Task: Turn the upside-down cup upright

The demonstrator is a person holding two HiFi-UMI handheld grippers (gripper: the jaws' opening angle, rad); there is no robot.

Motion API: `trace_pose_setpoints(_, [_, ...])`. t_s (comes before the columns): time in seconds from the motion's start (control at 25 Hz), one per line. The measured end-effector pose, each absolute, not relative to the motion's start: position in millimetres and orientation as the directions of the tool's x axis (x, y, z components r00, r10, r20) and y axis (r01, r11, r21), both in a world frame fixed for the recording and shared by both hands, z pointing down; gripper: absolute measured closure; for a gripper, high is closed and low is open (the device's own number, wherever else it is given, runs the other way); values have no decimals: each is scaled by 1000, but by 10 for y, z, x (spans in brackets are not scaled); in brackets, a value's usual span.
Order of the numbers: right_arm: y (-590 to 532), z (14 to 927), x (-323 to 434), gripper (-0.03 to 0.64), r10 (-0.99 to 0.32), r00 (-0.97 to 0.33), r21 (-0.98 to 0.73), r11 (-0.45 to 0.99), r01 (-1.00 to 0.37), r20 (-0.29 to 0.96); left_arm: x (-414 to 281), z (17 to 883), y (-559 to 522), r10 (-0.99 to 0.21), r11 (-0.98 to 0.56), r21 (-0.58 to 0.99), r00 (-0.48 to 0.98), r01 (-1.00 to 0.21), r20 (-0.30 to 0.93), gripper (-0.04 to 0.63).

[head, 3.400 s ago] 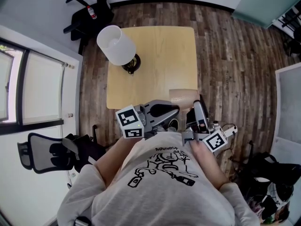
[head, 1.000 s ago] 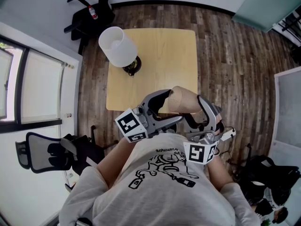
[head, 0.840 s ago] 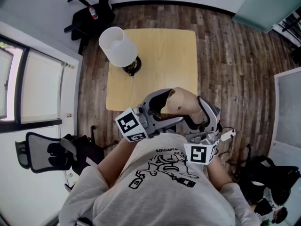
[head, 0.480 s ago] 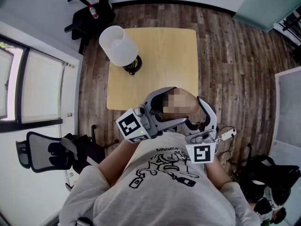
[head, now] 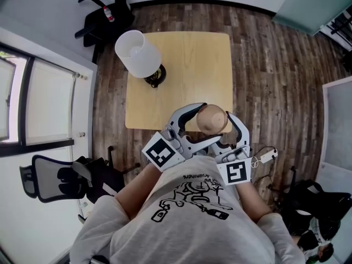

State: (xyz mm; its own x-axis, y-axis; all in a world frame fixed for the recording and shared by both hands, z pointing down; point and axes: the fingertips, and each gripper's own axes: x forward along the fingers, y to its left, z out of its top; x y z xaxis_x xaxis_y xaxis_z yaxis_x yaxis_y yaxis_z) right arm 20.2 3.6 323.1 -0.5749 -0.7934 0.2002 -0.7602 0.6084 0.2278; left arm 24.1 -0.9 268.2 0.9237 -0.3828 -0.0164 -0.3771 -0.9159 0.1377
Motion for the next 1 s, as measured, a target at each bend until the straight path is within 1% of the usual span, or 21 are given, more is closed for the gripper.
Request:
trace_pose_setpoints(0.24, [-7,3488,168,290,-770,-576,186,630,-754,275,253,2950,-22,-408,-909,41,906,-415,113,233])
trace_pose_setpoints(0.4, [-49,3711,127,291,-741,-591,136,653,-745,320,226,3210,-66,-427,-896,44,885,-442,188,233])
trace_pose_setpoints(0.6, [-70,4055,72,291,-702,-599,103,677,-728,385,204,3537,-111,-419,-895,33,865,-444,277,233])
trace_pose_setpoints(1.0, [-159,4669,39,293,-674,-597,73,687,-723,435,206,4161,-200,-439,-883,-14,812,-470,384,232])
